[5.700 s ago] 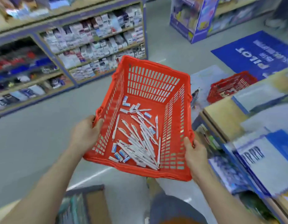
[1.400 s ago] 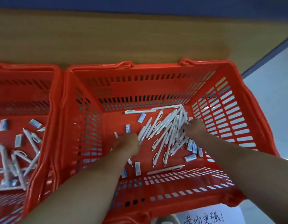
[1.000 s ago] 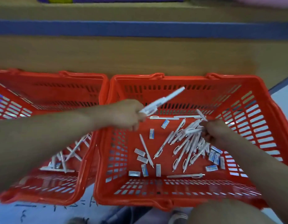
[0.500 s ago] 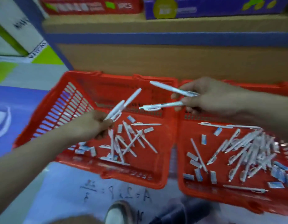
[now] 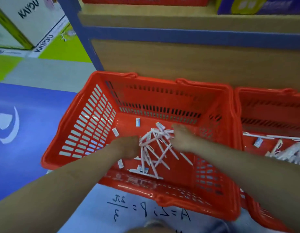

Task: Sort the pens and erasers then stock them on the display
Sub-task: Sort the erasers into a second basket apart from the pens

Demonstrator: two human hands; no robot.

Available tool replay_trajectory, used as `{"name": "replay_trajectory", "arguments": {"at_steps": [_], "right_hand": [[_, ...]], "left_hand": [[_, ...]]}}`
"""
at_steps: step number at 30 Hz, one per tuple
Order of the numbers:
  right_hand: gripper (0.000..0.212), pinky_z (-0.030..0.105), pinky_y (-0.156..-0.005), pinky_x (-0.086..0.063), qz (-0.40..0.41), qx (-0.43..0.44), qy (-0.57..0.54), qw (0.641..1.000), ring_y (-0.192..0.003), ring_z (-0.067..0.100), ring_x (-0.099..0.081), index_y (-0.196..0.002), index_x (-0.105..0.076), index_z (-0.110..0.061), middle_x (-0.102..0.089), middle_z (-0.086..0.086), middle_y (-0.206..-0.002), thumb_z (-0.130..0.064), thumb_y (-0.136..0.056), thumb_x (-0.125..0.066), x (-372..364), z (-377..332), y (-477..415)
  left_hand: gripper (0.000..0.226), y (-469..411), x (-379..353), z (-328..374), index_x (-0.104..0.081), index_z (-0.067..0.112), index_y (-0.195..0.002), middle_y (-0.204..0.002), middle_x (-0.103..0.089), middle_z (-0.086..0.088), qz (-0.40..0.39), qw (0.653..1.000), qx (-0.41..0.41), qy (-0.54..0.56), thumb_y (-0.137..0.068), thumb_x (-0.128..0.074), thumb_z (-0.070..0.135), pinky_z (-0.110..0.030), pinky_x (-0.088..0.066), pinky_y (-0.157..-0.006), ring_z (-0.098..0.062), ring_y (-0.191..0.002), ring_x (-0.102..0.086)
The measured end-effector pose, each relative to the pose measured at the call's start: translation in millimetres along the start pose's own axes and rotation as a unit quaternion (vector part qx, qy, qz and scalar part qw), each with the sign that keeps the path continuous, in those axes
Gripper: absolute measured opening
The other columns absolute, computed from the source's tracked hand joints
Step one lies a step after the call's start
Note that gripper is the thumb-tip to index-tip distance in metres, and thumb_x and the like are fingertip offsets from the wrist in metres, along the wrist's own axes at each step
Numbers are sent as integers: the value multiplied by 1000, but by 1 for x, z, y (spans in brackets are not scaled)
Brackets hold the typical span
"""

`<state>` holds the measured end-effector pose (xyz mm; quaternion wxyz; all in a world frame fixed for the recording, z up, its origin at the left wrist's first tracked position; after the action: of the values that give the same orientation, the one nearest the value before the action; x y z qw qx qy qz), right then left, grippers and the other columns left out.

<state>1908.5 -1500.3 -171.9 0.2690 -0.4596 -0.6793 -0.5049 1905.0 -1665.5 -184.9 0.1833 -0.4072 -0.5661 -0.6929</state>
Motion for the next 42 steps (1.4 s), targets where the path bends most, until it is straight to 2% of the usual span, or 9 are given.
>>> {"name": "replay_trajectory", "arguments": {"at_steps": [7,10,13,18,22,26,30,36,42], "right_hand": [[31,20,-86,-39,37,130,31,990,-104,16,-61,-115,-65,-16,-69,1,-109,-8,-88,-52,105,-10,50],[19,5,-63,-36,25,129,26,991,-65,-10,-55,-98,-70,-18,-62,-18,-74,-8,-89,-56,156,18,82],[15,9,-56,-41,86,57,-78,992,-49,-5,-54,-89,-69,-16,-61,-10,-62,-5,-89,-59,185,94,108],[11,13,-45,-39,213,-160,-229,936,-40,0,-52,-86,-66,-2,-58,1,-55,1,-89,-57,155,276,161],[27,18,-34,-33,203,-295,-256,898,-33,8,-47,-90,-55,-16,-52,10,-53,10,-83,-53,93,389,195],[43,22,-47,-33,149,-349,-240,894,-48,12,-46,-103,-49,-29,-47,2,-63,4,-78,-61,42,457,193],[56,22,-50,-34,151,-388,-261,871,-72,24,-52,-133,-43,-13,-52,8,-85,-8,-81,-61,33,461,189],[36,32,-75,-47,126,-475,-264,830,-102,32,-62,-118,-55,5,-62,20,-110,-18,-89,-60,15,485,186],[27,21,-56,-40,140,-482,-279,819,-74,23,-61,-88,-65,-6,-65,7,-78,-28,-76,-76,1,501,176]], "left_hand": [[24,13,81,38,-67,19,-97,-101,-70,-10,215,970,-59,101,-84,-47,18,-37,-52,-80,-33,-95,-64],[27,37,135,94,-71,19,-89,-88,-72,1,249,943,-146,166,-82,-47,10,-26,-46,-72,-20,-82,-64],[24,56,176,163,-70,22,-84,-70,-62,13,270,917,-226,188,-81,-48,11,-22,-38,-64,-8,-64,-56],[24,50,170,281,-68,21,-88,-88,-72,1,258,904,-335,59,-80,-45,20,-36,-51,-76,-25,-88,-65],[22,27,130,350,-63,17,-94,-96,-67,-9,233,921,-311,-37,-77,-49,20,-38,-52,-72,-34,-91,-63],[22,20,83,408,-62,6,-98,-103,-67,-14,185,928,-310,-95,-81,-51,16,-39,-52,-75,-35,-97,-64],[26,-13,23,444,-60,11,-106,-113,-61,-9,124,937,-317,-83,-83,-49,6,-42,-50,-85,-32,-111,-55],[38,-77,-25,453,-45,9,-129,-133,-49,-12,68,972,-215,-68,-91,-41,4,-42,-44,-94,-32,-121,-50],[30,-93,-45,455,-46,4,-120,-118,-61,-15,85,985,-148,-14,-91,-38,1,-41,-49,-85,-33,-108,-61]]}}
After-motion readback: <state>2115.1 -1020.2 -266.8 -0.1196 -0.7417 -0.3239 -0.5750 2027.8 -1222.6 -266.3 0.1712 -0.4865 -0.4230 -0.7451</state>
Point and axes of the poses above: each hand's wrist, its own y-axis away from the middle knuckle, its own x-axis out of the back of the hand, z = x × y, the point moved 9 cm from there along -y, towards the middle knuckle
